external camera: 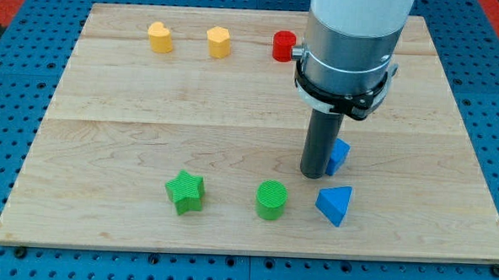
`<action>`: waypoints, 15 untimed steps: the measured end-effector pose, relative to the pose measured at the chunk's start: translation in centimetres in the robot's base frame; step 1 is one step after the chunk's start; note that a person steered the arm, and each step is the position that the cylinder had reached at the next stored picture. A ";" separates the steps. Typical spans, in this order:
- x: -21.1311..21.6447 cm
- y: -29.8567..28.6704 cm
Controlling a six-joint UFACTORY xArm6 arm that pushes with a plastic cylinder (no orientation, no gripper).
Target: Move the red star diagonal to the blue cube
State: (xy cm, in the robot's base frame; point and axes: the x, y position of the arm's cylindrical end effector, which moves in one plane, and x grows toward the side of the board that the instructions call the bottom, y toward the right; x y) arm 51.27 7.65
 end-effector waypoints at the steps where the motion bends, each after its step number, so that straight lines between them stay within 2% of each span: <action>1: -0.8 -4.3; 2: -7.9 -5.7; 4: -16.4 10.8; 5: -23.4 11.0; 6: -25.5 7.1; 7: -25.5 11.4; 8: -31.0 11.7; 9: -32.1 7.9; 10: -28.2 3.4; 11: -22.9 2.3; 12: -20.8 6.2; 13: -22.7 9.5; 14: -19.6 13.9; 15: -17.1 12.5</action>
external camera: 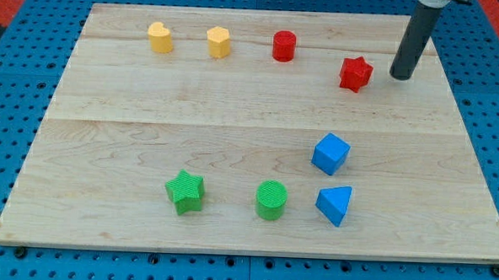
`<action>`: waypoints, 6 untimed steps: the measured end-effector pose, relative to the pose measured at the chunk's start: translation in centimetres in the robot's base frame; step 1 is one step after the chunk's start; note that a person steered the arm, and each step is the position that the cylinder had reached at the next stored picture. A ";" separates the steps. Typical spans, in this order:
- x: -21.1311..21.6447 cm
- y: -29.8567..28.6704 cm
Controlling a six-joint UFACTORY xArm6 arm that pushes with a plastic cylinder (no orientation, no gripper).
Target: Move the red star diagonal to the blue cube
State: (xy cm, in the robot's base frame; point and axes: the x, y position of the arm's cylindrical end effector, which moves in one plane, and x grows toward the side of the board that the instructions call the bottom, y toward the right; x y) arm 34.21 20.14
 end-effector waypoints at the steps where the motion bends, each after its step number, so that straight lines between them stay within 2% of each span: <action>1: 0.1 -8.0; 2: -0.6 -12.4; 3: -4.2 -8.0; 5: -2.5 -19.3; 6: -1.3 -17.1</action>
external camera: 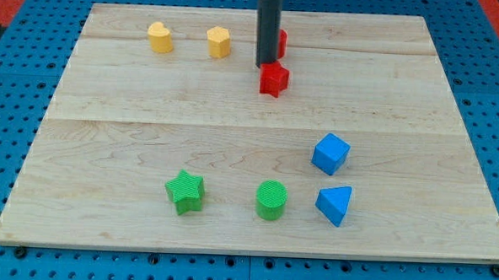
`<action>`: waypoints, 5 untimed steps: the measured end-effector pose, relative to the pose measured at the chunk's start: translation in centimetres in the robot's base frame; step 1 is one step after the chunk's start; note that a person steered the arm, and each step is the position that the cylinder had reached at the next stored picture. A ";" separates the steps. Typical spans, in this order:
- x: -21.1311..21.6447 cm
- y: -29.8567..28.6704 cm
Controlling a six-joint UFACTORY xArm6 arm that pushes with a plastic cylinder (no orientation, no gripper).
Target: Move the red star diagonal to the blue cube
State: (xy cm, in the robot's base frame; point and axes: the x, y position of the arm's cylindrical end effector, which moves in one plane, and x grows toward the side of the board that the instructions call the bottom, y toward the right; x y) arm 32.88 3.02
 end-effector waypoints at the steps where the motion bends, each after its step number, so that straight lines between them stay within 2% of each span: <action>1: 3.3 -1.3; 2: 2.9 0.9; 3: 4.7 1.3; 4: 2.8 5.7; 5: -6.5 13.7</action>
